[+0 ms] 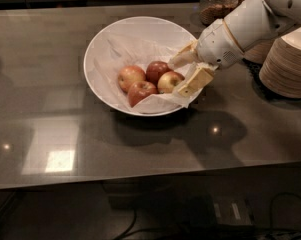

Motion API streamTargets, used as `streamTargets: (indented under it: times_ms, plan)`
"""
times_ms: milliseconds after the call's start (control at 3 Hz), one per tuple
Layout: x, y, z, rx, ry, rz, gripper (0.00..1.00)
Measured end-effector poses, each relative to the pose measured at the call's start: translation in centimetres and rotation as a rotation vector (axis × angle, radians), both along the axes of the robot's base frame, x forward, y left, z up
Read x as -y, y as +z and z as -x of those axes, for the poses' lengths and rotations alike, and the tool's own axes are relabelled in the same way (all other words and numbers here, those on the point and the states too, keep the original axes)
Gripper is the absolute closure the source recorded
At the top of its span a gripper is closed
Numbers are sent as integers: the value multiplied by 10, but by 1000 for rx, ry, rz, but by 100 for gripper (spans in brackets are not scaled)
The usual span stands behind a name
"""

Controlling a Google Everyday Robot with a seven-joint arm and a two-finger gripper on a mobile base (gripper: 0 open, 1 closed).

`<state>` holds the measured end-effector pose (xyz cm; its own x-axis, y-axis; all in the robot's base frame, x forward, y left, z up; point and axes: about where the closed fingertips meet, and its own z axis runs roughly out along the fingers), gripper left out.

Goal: Pick apple from white bowl

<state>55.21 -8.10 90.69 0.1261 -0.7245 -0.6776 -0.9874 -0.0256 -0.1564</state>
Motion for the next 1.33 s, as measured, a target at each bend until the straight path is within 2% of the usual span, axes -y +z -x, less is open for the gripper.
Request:
streamTargets:
  times_ms: [333,667,1333]
  plan:
    - [-9,-2,-6,-7,20,13,42]
    - [-15,13,-11,17,34,11,39]
    - [-34,72,-24,120,96,14,35]
